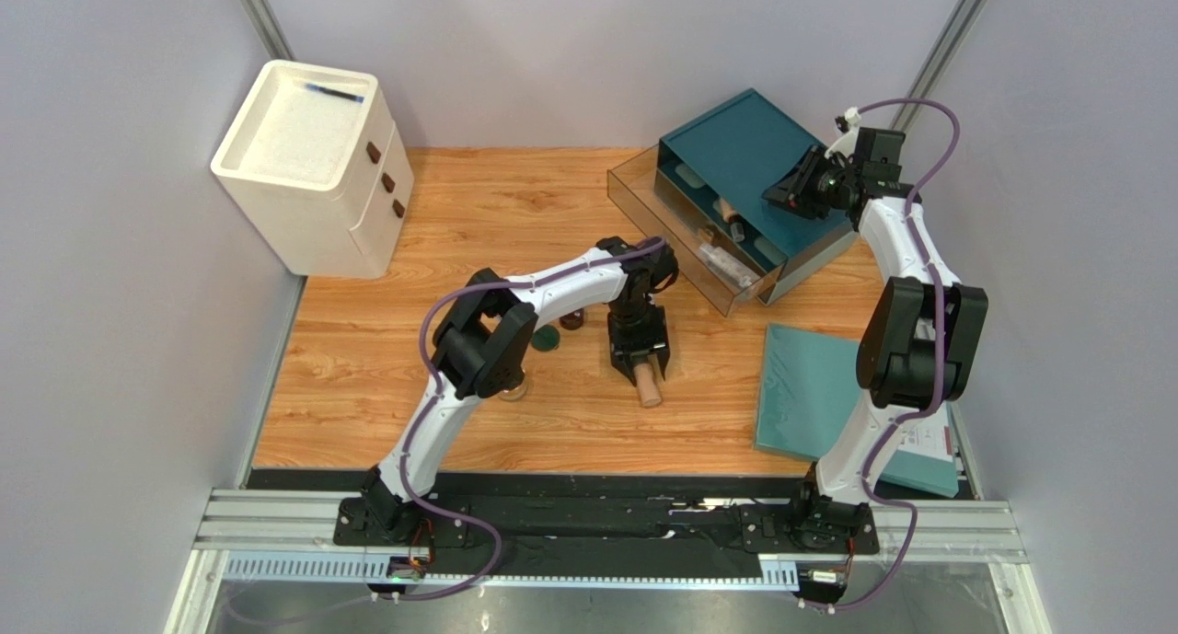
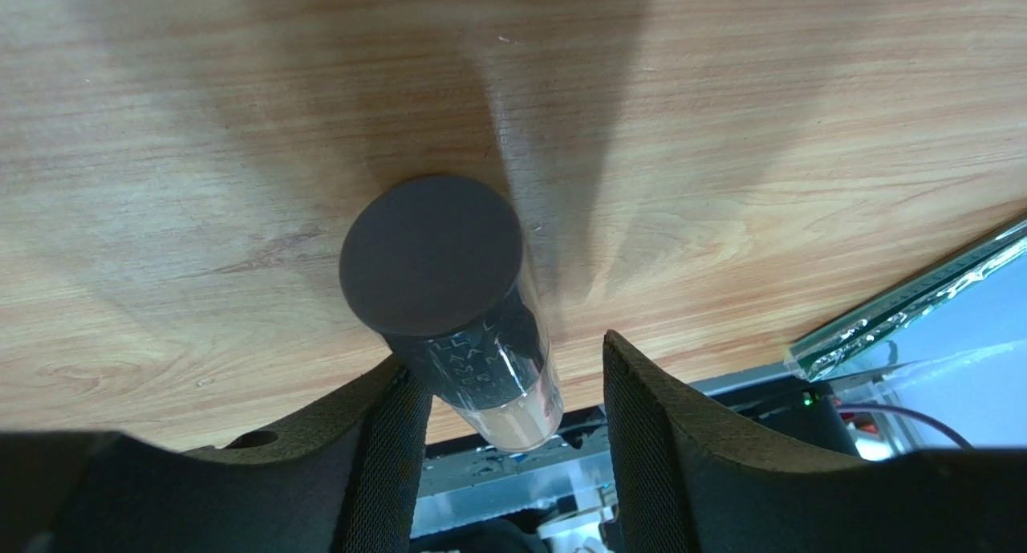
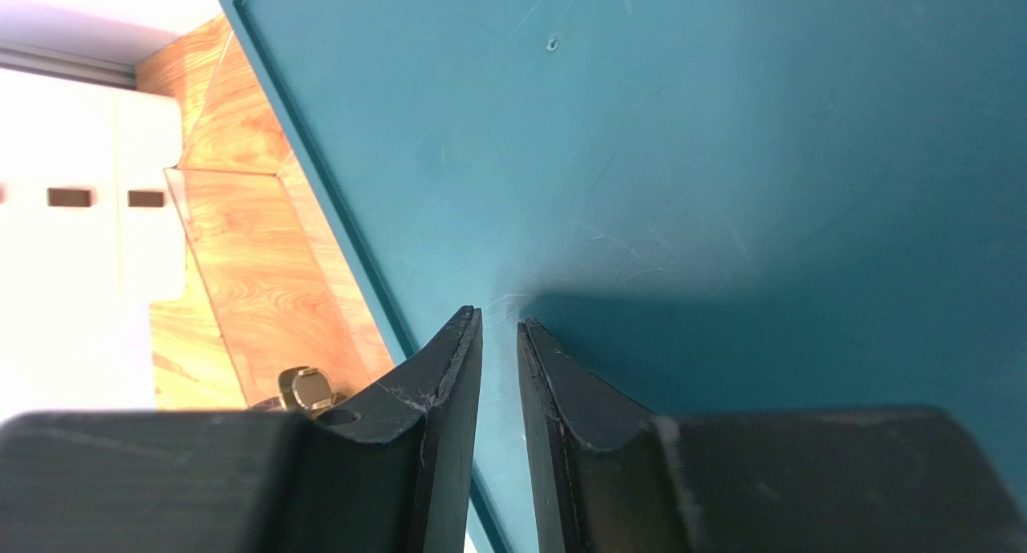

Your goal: Organize the makeup

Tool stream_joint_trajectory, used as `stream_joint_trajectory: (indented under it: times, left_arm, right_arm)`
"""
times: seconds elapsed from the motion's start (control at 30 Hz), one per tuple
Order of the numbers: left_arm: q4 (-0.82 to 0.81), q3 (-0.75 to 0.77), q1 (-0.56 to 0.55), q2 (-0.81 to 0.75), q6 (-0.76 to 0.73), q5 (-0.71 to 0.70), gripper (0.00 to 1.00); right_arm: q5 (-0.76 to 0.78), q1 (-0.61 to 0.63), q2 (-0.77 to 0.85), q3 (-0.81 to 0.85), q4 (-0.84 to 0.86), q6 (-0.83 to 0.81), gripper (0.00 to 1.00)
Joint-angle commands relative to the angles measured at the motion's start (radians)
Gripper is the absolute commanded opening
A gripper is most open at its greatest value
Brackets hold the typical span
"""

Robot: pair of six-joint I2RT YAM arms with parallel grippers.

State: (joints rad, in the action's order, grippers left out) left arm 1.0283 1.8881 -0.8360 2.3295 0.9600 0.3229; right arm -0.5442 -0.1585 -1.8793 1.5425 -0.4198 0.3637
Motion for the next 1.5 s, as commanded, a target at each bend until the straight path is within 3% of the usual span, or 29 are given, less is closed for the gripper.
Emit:
stream_joint_trajectory:
  times: [0.0,0.1,0.13,0.17,0.23,0.47,0.7,0.97,1.13,1.33,1.47]
  left_arm:
    - [0.032,0.013,-0.014,0.025,-0.014,-0.042,0.58]
    - [0.029,-0.027,-0.014,0.019,-0.024,-0.027,0.48]
    - [0.016,-0.041,-0.012,0.018,-0.038,-0.009,0.39]
    - [0.016,-0.050,-0.011,0.016,-0.043,-0.005,0.22]
    - [0.012,-0.082,-0.009,0.002,-0.053,-0.001,0.00]
    - [-0.023,-0.133,0.003,-0.126,-0.095,-0.053,0.00]
    - [-0.028,0.018,0.028,-0.274,-0.179,-0.179,0.00]
    - [-0.036,0.060,0.054,-0.242,-0.181,-0.087,0.01]
    - [-0.070,0.039,0.054,-0.277,-0.211,-0.090,0.11]
    - [-0.036,0.065,0.055,-0.320,-0.286,-0.159,0.24]
    - [-0.016,0.085,0.055,-0.363,-0.360,-0.206,0.32]
  right_arm:
    - [0.069,0.022,-0.126,-0.110,-0.312,-0.031,0.28]
    - [0.070,0.022,-0.130,-0.110,-0.310,-0.029,0.28]
    - [0.070,0.022,-0.130,-0.107,-0.309,-0.028,0.28]
    - [0.067,0.022,-0.133,-0.105,-0.312,-0.028,0.28]
    - [0.066,0.022,-0.136,-0.102,-0.312,-0.025,0.28]
    - [0.063,0.020,-0.139,-0.104,-0.307,-0.023,0.27]
    - [0.066,0.020,-0.142,-0.102,-0.307,-0.023,0.27]
    - [0.076,0.020,-0.136,-0.104,-0.313,-0.028,0.28]
    - [0.066,0.022,-0.121,-0.101,-0.307,-0.032,0.28]
    - [0.047,0.020,0.012,-0.102,-0.244,0.001,0.28]
    - [0.049,0.022,0.092,-0.018,-0.234,0.037,0.28]
